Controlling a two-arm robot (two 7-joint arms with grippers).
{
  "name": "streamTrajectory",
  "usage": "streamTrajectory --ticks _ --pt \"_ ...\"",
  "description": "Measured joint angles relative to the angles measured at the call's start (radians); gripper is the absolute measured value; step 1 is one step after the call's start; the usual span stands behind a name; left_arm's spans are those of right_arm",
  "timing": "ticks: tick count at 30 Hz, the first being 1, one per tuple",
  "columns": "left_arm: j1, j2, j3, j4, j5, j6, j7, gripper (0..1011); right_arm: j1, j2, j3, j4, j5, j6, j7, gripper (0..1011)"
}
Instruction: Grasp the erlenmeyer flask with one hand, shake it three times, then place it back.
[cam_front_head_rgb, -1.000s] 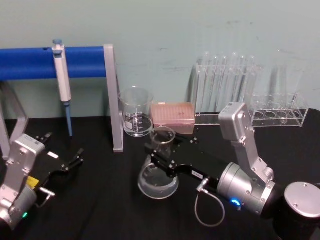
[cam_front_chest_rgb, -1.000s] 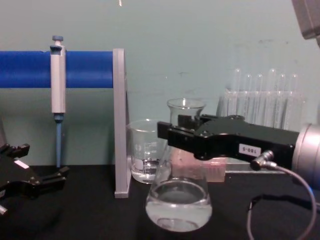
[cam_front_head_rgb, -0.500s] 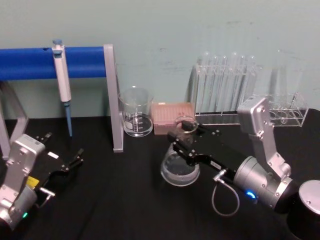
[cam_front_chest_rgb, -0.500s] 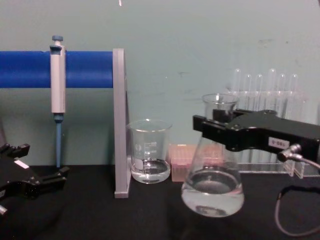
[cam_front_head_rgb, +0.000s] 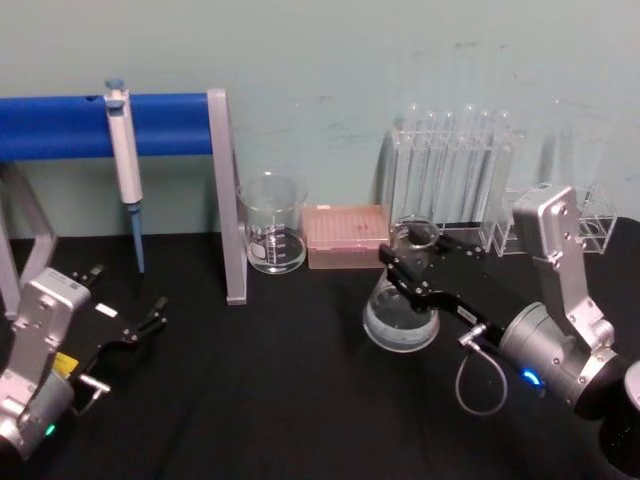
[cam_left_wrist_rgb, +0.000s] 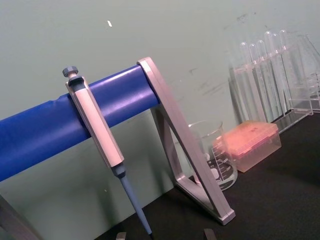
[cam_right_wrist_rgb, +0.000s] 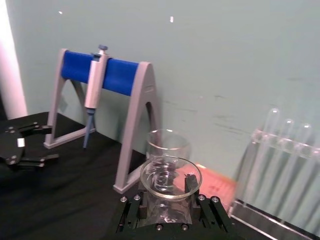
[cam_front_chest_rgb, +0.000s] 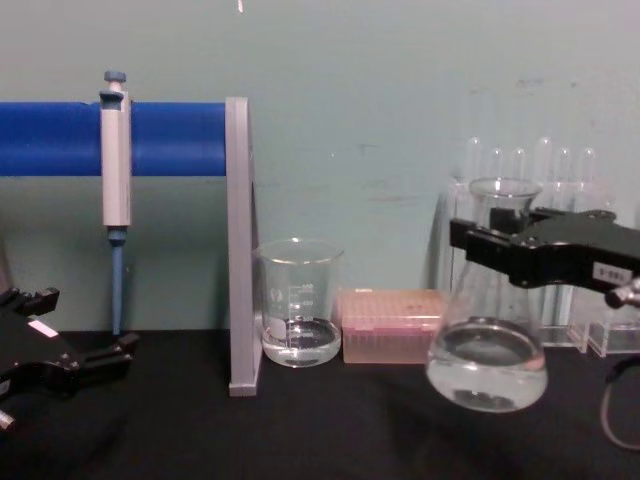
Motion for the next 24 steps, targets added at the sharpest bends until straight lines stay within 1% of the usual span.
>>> streamTrajectory --ticks 10,19,24 --pt "0.000 0.000 0.000 0.000 0.000 0.000 0.000 1001 -0.018 -0.012 0.047 -0.003 -0.024 0.006 -0.027 451" --pt "0.000 0.000 0.000 0.000 0.000 0.000 0.000 1001 -0.033 -0.019 0.079 -0.007 -0.043 0.015 -0.039 451" --pt "0.000 0.000 0.000 0.000 0.000 0.000 0.000 1001 -0.037 -0.022 0.090 -0.008 -0.050 0.016 -0.042 451"
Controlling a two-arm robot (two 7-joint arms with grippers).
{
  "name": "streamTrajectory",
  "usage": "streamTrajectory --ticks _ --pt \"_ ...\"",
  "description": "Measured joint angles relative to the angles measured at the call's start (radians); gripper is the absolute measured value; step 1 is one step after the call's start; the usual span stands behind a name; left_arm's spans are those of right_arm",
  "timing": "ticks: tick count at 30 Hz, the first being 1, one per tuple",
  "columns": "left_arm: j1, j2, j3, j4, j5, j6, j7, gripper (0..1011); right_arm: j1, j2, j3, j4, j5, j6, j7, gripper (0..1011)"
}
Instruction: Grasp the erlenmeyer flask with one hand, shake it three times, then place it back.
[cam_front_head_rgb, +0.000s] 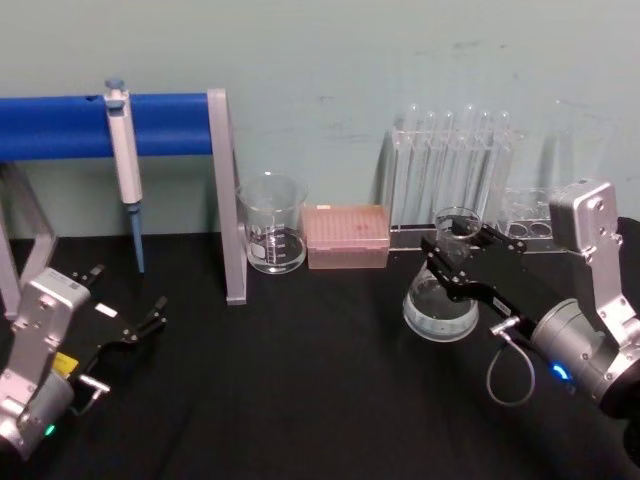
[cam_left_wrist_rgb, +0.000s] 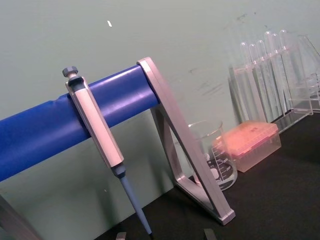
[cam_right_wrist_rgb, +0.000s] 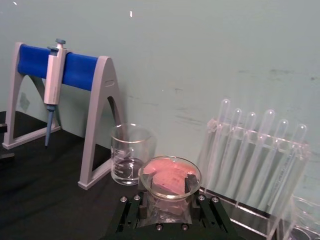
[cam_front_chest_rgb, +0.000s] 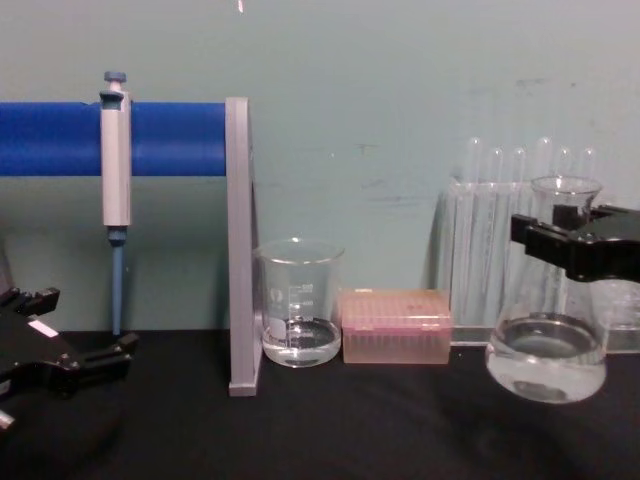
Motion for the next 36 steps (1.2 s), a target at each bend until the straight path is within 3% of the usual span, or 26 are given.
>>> streamTrajectory --ticks 9,17,36 --pt "0.000 0.000 0.000 0.000 0.000 0.000 0.000 1001 -0.004 -0.011 0.008 -0.002 -0.010 0.002 0.006 451" --pt "0.000 0.000 0.000 0.000 0.000 0.000 0.000 1001 0.003 -0.018 -0.005 -0.003 -0.011 0.002 0.029 451" --pt "0.000 0.000 0.000 0.000 0.000 0.000 0.000 1001 0.062 -0.030 -0.111 0.018 0.022 -0.016 0.133 451"
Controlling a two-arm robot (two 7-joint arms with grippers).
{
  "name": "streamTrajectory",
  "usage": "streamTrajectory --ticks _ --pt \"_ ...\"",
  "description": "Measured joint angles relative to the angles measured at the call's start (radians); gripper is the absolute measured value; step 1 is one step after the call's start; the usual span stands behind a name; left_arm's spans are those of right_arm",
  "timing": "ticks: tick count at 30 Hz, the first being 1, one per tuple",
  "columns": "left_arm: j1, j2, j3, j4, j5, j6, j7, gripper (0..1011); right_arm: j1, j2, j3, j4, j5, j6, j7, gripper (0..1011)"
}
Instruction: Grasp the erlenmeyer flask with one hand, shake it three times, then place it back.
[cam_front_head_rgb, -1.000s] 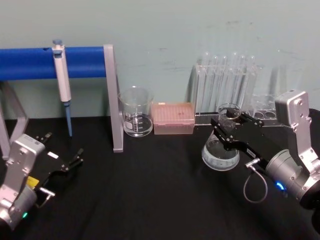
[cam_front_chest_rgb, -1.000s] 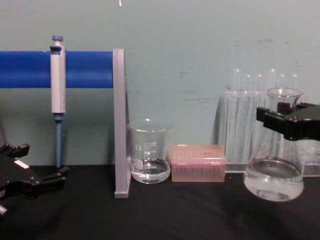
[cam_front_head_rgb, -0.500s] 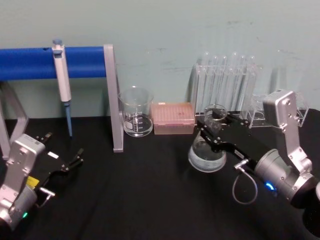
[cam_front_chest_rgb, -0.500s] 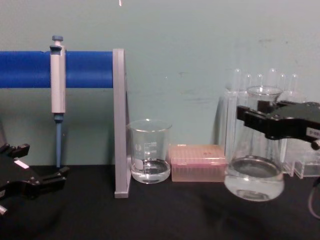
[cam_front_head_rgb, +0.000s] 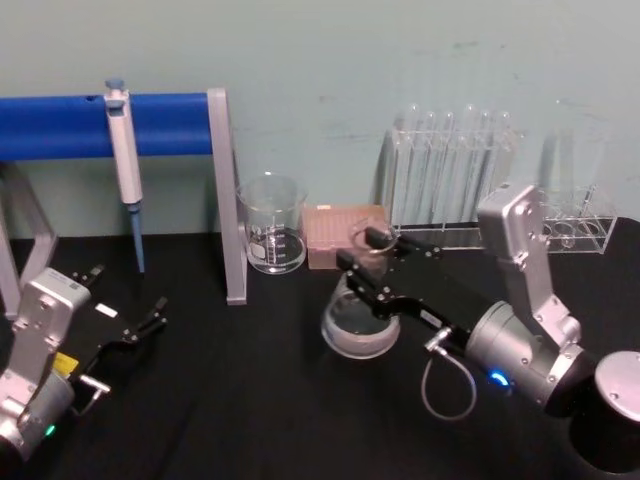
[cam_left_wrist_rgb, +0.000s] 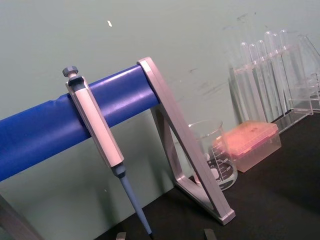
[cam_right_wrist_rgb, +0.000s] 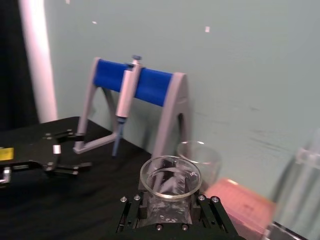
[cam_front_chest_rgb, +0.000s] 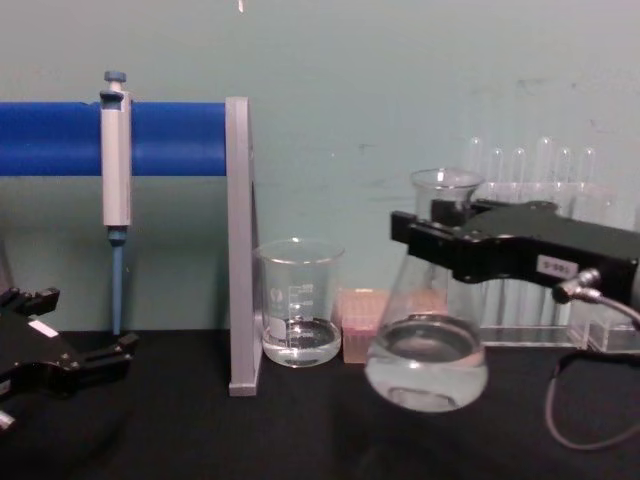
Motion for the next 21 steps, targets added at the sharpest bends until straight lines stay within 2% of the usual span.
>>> streamTrajectory --ticks 8,21 --pt "0.000 0.000 0.000 0.000 0.000 0.000 0.000 1001 0.013 0.007 -0.049 0.001 0.026 0.002 0.034 451" --pt "0.000 0.000 0.000 0.000 0.000 0.000 0.000 1001 0.033 0.019 -0.103 0.003 0.059 0.001 0.069 451"
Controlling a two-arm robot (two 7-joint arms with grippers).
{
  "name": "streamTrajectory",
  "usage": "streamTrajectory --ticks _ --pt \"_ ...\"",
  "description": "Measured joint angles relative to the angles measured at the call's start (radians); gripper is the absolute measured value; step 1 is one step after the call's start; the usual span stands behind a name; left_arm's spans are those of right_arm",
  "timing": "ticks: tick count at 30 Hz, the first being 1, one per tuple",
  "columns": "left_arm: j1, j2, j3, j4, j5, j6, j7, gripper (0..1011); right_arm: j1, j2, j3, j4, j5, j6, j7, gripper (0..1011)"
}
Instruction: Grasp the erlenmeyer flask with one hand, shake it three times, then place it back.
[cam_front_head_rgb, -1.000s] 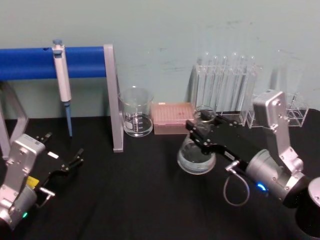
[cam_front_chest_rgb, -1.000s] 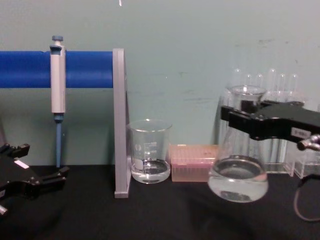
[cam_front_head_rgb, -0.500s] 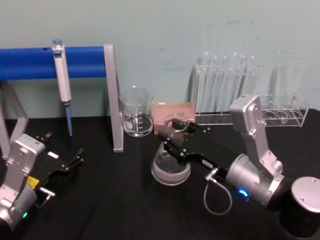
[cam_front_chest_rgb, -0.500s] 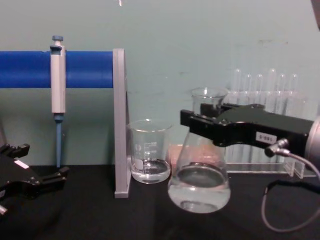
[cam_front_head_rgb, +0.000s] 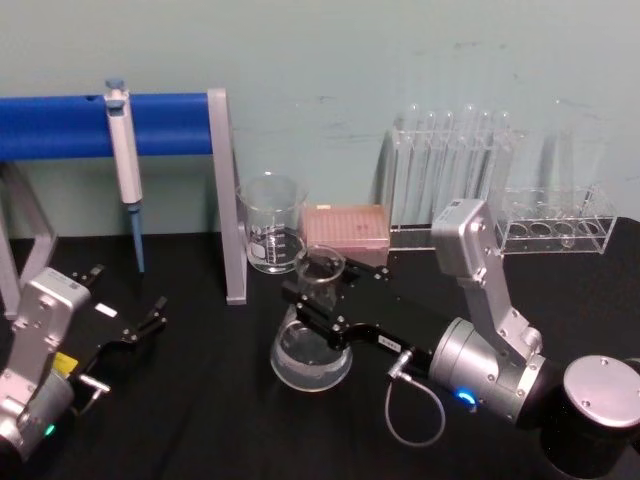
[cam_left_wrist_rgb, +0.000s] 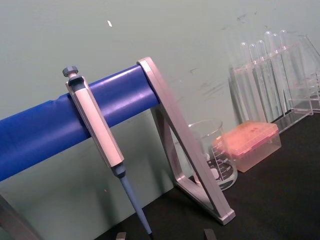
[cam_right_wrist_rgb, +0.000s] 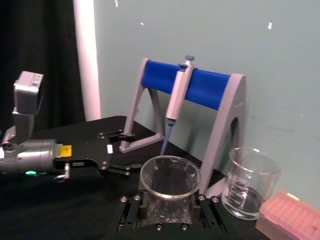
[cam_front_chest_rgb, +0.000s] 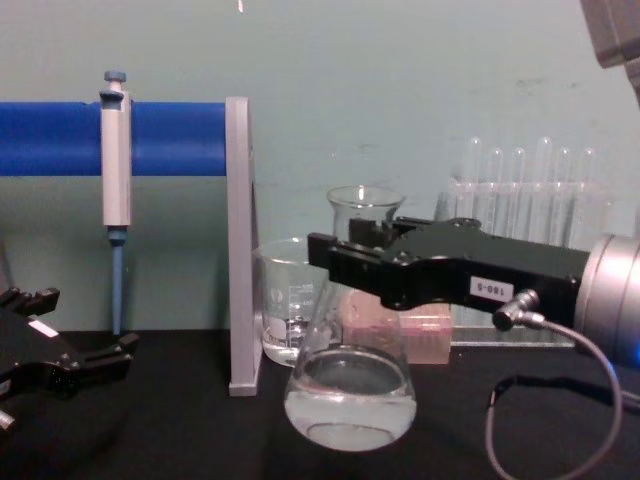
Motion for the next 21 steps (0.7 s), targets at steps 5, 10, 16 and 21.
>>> streamTrajectory --ticks 5,10,16,21 --pt "0.000 0.000 0.000 0.000 0.000 0.000 0.000 1001 0.010 0.004 -0.019 0.003 0.010 -0.002 0.009 451" --pt "0.000 0.000 0.000 0.000 0.000 0.000 0.000 1001 0.017 0.010 -0.031 0.005 0.019 -0.005 0.011 451" --pt "0.000 0.000 0.000 0.000 0.000 0.000 0.000 1001 0.019 0.014 -0.032 0.009 0.025 -0.010 0.003 451" --pt "0.000 0.000 0.000 0.000 0.000 0.000 0.000 1001 0.019 0.018 -0.025 0.011 0.027 -0.015 -0.013 451"
